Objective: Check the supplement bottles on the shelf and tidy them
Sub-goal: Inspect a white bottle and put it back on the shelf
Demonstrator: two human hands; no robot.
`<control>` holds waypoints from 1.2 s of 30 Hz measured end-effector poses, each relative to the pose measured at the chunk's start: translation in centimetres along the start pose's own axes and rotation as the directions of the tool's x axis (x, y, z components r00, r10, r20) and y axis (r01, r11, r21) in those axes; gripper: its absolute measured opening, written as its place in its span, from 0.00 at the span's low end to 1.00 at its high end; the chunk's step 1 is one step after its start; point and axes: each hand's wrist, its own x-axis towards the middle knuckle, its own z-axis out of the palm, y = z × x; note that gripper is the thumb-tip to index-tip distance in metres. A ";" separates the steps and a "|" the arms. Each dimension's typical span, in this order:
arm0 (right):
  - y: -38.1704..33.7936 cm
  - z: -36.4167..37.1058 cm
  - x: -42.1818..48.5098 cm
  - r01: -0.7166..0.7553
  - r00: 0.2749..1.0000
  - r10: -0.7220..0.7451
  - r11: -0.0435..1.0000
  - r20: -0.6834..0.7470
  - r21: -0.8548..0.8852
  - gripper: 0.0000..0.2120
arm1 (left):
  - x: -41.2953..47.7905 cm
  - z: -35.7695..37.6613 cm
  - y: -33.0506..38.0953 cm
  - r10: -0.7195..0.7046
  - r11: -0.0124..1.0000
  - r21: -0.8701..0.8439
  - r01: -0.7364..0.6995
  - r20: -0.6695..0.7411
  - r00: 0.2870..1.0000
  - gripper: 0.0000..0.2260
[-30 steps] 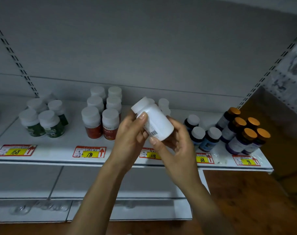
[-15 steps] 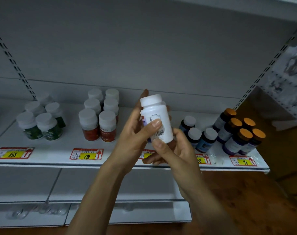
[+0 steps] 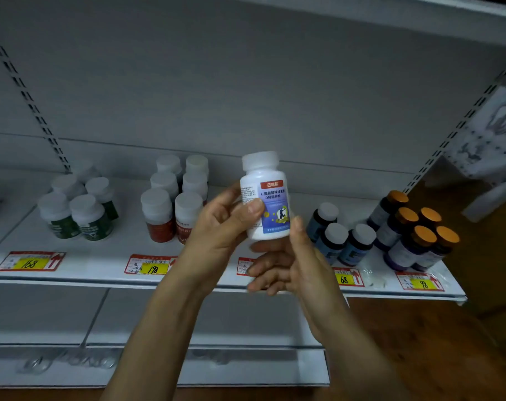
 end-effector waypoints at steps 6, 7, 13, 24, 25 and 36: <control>1.5 0.1 0.2 0.457 0.781 -0.561 0.813 -0.275 -0.360 0.14 | 0.0 0.3 0.1 -0.001 0.999 -0.052 -0.004 -0.083 0.997 0.36; 1.7 0.2 0.0 0.471 0.766 -0.592 0.782 -0.250 -0.408 0.17 | 0.0 0.6 0.0 -0.009 0.998 -0.065 0.003 -0.097 0.995 0.35; 1.9 1.6 -0.7 0.496 0.811 -0.512 0.858 -0.281 -0.134 0.24 | 0.1 1.8 0.3 0.071 0.989 0.139 -0.051 -0.143 0.987 0.24; 1.3 0.6 -0.4 0.283 0.956 -0.263 0.945 -0.129 0.166 0.27 | 0.4 0.9 0.1 0.019 0.994 0.106 -0.002 -0.157 0.988 0.17; 1.3 0.7 -0.3 0.268 0.961 -0.252 0.949 -0.114 0.168 0.27 | 0.4 0.9 0.1 0.018 0.995 0.104 -0.001 -0.167 0.986 0.17; 0.0 1.3 -0.3 -0.029 0.999 0.039 0.824 -0.004 0.565 0.23 | 0.3 0.9 0.2 0.026 0.992 0.122 -0.007 -0.160 0.987 0.18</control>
